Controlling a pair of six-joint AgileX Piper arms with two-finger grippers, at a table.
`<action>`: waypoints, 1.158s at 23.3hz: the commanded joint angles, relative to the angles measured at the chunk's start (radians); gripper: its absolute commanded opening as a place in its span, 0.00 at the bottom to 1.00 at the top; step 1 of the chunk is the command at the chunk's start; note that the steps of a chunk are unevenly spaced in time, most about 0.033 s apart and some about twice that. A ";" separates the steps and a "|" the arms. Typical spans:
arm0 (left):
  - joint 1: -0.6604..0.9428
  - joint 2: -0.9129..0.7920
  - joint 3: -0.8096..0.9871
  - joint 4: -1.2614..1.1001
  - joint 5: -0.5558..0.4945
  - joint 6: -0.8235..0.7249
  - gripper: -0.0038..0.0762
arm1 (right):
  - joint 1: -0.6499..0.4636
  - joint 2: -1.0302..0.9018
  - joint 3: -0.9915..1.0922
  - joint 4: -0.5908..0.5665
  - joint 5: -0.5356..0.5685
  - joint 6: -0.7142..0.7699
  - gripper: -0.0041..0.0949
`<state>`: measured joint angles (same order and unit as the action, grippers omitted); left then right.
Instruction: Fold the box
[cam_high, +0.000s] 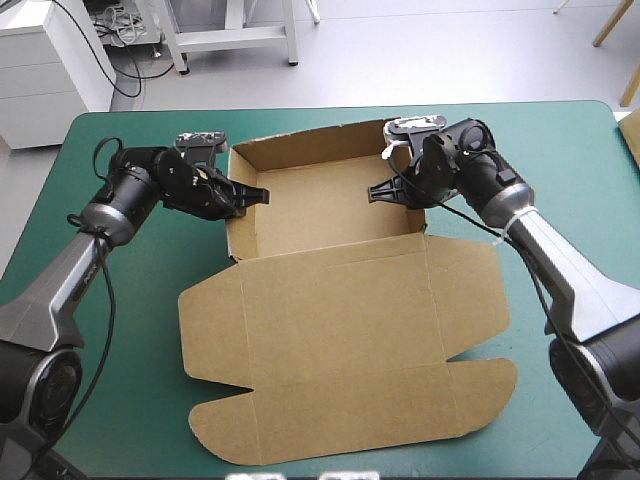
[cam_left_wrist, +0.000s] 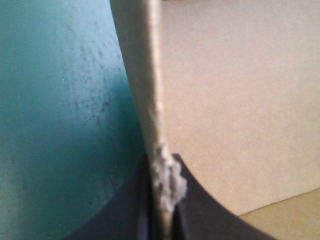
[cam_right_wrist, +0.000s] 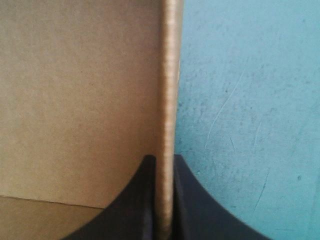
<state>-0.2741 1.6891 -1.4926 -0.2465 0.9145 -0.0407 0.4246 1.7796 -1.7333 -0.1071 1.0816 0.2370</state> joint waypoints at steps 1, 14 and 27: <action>-0.047 0.024 -0.057 0.083 0.008 -0.020 0.04 | -0.004 0.023 -0.033 0.001 -0.018 -0.044 0.02; -0.059 0.268 -0.200 0.157 0.174 0.008 0.04 | -0.007 0.191 -0.076 0.018 -0.080 -0.133 0.03; -0.055 0.264 -0.418 0.161 0.286 0.072 0.57 | -0.008 0.191 -0.296 0.015 0.035 -0.169 0.51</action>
<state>-0.3222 2.0161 -1.8357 -0.0774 1.2021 0.0304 0.4159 2.0254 -1.9701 -0.0882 1.1199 0.0846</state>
